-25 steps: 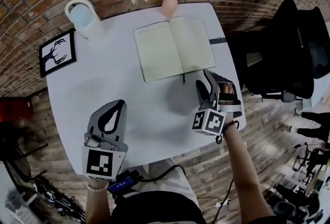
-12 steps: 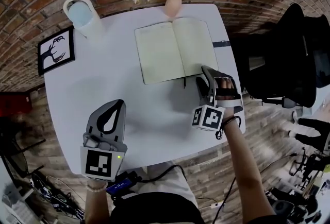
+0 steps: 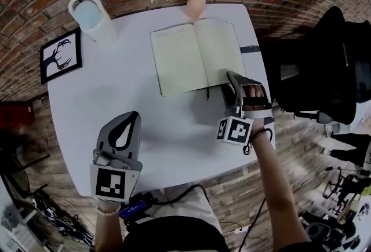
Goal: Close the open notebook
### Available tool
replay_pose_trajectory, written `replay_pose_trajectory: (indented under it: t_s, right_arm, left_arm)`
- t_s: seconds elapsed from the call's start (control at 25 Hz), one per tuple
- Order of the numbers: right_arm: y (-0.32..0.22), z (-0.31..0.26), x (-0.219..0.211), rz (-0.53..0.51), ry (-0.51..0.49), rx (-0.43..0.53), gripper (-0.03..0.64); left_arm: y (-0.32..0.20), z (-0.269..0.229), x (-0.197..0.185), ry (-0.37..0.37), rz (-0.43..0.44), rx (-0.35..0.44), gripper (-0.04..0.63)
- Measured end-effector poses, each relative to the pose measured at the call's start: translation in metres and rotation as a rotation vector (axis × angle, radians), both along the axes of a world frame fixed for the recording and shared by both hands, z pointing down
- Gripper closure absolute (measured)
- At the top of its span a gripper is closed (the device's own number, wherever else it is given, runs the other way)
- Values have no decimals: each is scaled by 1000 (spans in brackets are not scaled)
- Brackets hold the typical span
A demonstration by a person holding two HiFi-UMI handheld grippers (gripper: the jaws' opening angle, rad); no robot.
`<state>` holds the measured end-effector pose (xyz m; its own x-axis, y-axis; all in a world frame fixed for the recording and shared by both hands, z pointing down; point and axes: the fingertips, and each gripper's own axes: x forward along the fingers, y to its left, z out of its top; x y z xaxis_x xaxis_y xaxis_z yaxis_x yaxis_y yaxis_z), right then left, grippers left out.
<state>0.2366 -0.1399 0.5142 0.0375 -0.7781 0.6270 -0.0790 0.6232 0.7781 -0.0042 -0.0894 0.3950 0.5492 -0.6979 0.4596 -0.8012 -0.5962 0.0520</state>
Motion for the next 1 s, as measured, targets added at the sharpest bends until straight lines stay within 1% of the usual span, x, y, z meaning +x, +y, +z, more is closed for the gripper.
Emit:
replay_pose_trajectory:
  t_s: [0.28, 0.52, 0.76, 1.0]
  right_arm:
    - [-12, -1, 3, 4, 2, 26, 387]
    - [-16, 0, 0, -8, -15, 15, 387]
    - [-28, 0, -1, -11, -22, 25, 393]
    - [-30, 1, -2, -1, -57, 17, 394]
  left_arm:
    - [-2, 3, 1, -5, -3, -4, 578]
    - [-2, 5, 0, -2, -9, -9, 578]
    - [-4, 6, 0, -3, -18, -8, 578]
    - [-4, 7, -1, -5, -24, -9, 578]
